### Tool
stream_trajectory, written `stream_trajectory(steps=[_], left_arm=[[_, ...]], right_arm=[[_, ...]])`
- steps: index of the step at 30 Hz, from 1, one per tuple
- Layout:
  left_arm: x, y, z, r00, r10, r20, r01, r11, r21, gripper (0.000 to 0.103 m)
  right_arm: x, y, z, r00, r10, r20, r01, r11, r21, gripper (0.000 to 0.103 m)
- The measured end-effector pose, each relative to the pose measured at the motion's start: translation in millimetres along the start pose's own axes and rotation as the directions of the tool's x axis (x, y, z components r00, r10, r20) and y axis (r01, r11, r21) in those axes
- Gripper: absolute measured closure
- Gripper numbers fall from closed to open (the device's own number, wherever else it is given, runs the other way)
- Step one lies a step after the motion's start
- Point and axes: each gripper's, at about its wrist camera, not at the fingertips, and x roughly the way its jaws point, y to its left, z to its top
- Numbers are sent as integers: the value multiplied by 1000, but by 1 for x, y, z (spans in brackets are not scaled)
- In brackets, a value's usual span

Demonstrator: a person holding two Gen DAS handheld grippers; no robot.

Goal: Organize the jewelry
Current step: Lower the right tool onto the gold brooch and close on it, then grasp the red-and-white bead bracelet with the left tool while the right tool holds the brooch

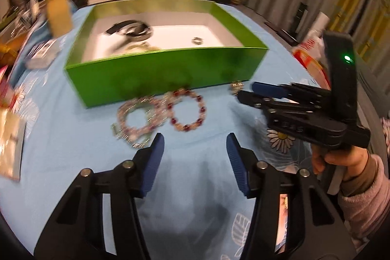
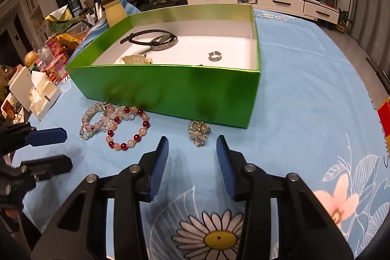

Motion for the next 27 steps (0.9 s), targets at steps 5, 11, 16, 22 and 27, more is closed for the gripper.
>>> stream_trajectory(steps=[5,11,16,22,27], left_arm=[[17,-8,11,1000,-18,-18,19,999,50,50],[33,-8,17,998,-40,-39,42,998,54,50],[44,-8,23,997,-52,-54,55,997,56,54],[57,-13,26,995,-38,-91,47,994,99,67],[70,-16,23,991,-7,-135,26,990,138,78]], right_arm=[[11,1,4,1000,-6,-15,5,1000,-15,71],[23,0,8,999,-28,-32,27,999,-27,79],[26,0,10,999,-48,-23,47,998,-31,83],[21,-3,6,1000,-27,3,27,1000,-11,83],[11,-9,1,1000,0,12,0,1000,8,83]])
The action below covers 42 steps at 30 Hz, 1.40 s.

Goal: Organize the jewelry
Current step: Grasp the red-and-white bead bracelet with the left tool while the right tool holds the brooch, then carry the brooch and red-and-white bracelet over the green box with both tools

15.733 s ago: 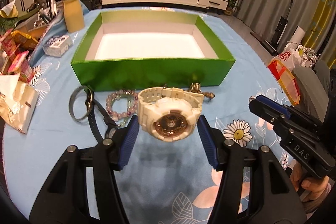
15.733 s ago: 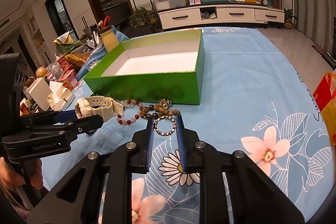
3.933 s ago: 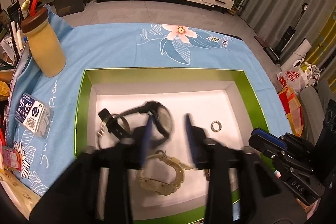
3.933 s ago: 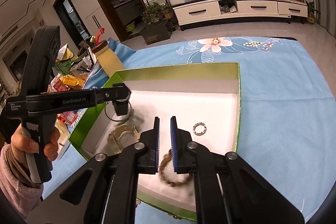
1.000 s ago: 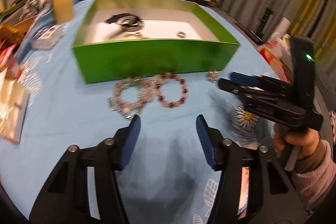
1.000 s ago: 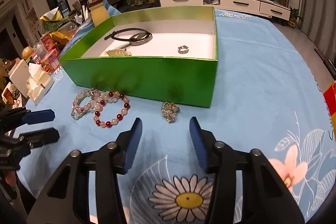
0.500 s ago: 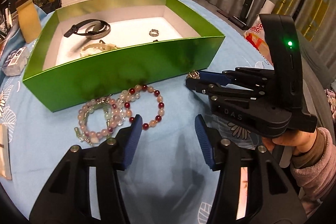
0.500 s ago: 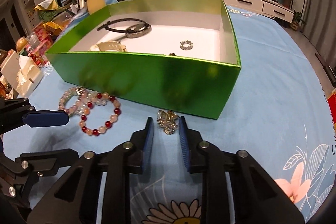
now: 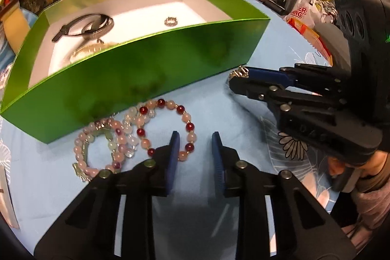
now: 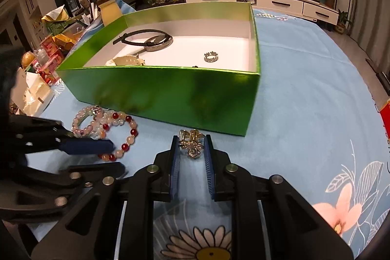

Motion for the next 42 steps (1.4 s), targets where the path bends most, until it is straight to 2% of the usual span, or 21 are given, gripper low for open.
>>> stream_trajectory(steps=[5,8,13,18,23,27,31,42], left_arm=[[1,3,1,999,37,-13,-37,999,-9,95],[-1,5,-1,1000,22,-8,-22,999,-41,96],[-24,16,-1,995,-77,61,85,984,-155,96],[-61,30,6,973,-160,166,197,952,-233,96],[-97,41,14,950,-183,254,251,931,-264,96],[-122,46,23,939,-153,309,239,935,-264,96],[-137,52,31,935,-116,336,213,939,-270,96],[-143,66,55,931,-69,358,181,940,-290,96]], right_arm=[[-10,-9,-2,1000,24,19,-25,999,37,83],[-14,-12,-5,999,38,24,-39,997,60,83],[-22,-15,-7,998,46,35,-48,996,75,83],[-30,-17,-7,997,57,54,-62,994,89,83],[-38,-18,-7,995,70,70,-77,992,103,83],[-46,-17,-5,993,79,86,-88,991,98,83],[-53,-15,-2,991,85,102,-94,992,90,83],[-77,-8,19,982,89,166,-97,994,44,83]])
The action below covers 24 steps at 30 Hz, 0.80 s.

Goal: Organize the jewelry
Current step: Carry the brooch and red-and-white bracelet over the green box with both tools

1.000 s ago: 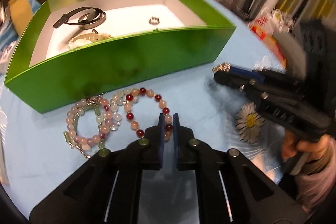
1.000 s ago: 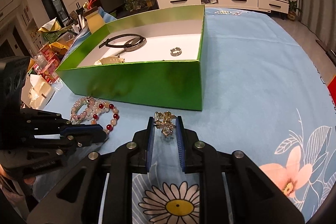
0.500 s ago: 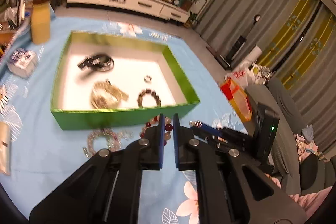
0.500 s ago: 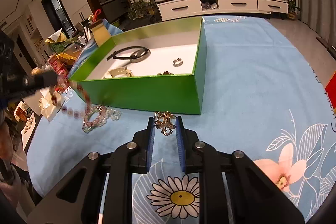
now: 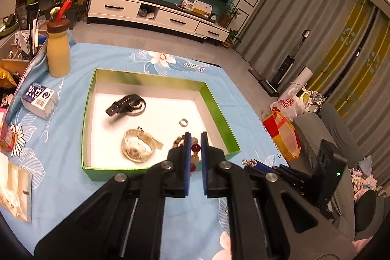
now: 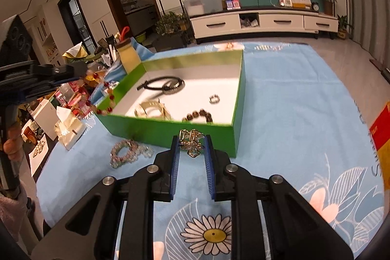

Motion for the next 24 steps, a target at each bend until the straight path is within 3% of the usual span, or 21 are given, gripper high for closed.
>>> stream_trajectory(steps=[13,24], left_arm=[[36,9,32,1000,28,-14,-28,1000,-5,96],[79,18,49,996,59,-66,-59,998,-1,96]], right_arm=[[14,12,35,999,2,37,0,998,-57,83],[46,-4,62,1000,14,27,-13,1000,-20,83]])
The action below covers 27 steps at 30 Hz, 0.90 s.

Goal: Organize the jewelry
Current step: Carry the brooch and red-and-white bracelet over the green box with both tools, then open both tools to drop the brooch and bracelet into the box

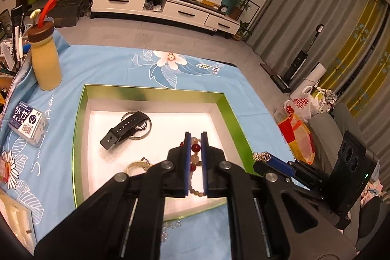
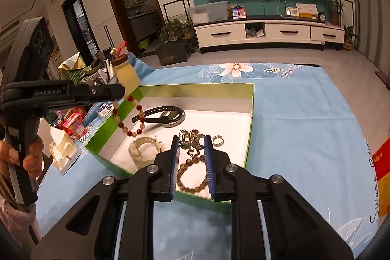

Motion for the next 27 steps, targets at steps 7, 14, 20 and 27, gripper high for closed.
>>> stream_trajectory(steps=[7,14,20,27], left_arm=[[24,6,3,999,28,-39,-28,1000,0,96],[43,12,5,996,42,-73,-42,999,-4,96],[54,15,5,993,59,-99,-59,998,-1,96],[55,16,0,992,62,-113,-63,998,-1,55]], right_arm=[[24,-8,4,999,-6,-37,6,1000,8,83],[38,-12,6,998,-10,-57,11,1000,16,83],[48,-17,6,997,-24,-75,26,999,29,83],[48,-30,2,997,-14,-81,22,995,99,62]])
